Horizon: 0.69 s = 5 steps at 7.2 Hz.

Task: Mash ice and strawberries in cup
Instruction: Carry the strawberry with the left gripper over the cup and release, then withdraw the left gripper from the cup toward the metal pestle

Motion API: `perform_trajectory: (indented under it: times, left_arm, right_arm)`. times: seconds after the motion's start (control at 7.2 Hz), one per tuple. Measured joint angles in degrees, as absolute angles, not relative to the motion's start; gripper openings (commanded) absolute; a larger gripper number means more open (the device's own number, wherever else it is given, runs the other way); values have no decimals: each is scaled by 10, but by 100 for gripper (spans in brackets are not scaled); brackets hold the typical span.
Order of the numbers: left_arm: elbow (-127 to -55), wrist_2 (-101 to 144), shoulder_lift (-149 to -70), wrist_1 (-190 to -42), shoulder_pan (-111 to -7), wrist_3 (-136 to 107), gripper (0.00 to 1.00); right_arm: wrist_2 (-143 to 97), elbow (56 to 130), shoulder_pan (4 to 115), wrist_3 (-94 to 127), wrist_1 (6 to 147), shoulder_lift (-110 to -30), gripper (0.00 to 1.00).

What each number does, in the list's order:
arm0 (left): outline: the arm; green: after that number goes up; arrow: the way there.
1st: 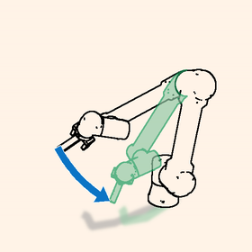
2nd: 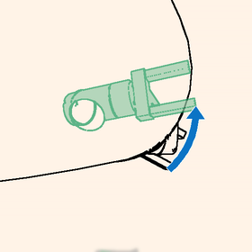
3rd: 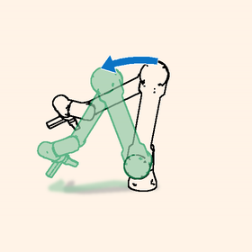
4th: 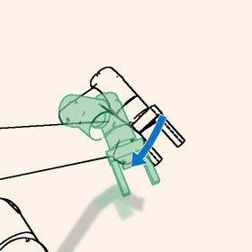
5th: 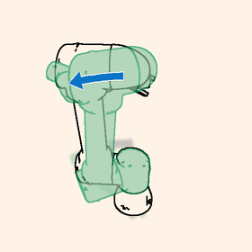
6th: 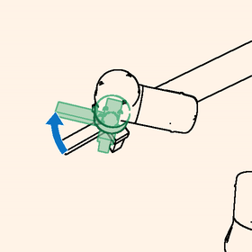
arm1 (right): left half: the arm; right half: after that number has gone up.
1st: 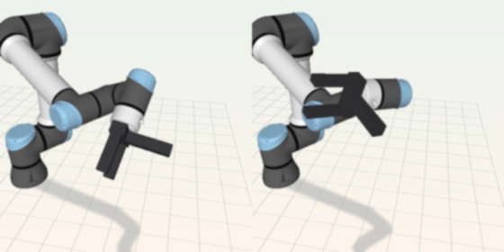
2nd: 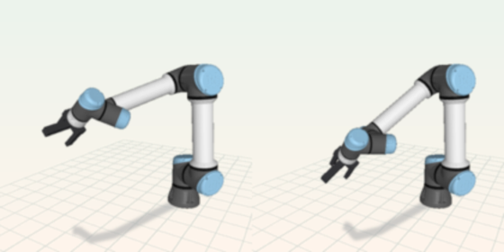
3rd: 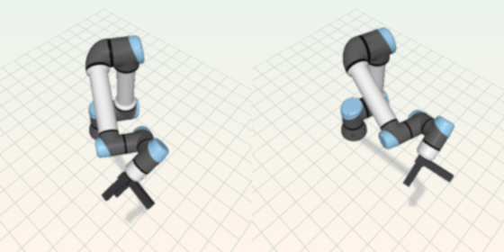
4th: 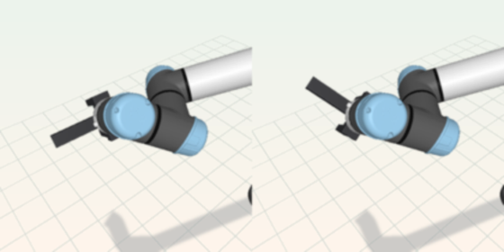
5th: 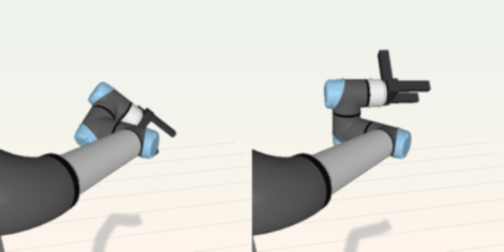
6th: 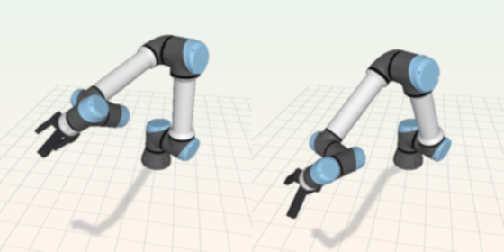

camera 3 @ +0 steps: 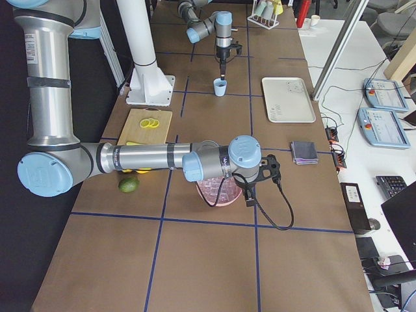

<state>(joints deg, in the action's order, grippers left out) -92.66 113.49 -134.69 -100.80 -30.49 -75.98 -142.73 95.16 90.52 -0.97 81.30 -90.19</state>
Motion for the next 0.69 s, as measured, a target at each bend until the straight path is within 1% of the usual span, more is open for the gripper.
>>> perform_trajectory:
  times: [0.42,0.69]
  left_arm:
    - [-947,1141,-1338,-1002,-313,-755,100]
    - [-970,1184,-1306,-999,-359,-721,100]
  right_arm:
    - [-1426,953,905,-10,812,-903,99]
    - [-1397,951,905,-13,812,-905,99]
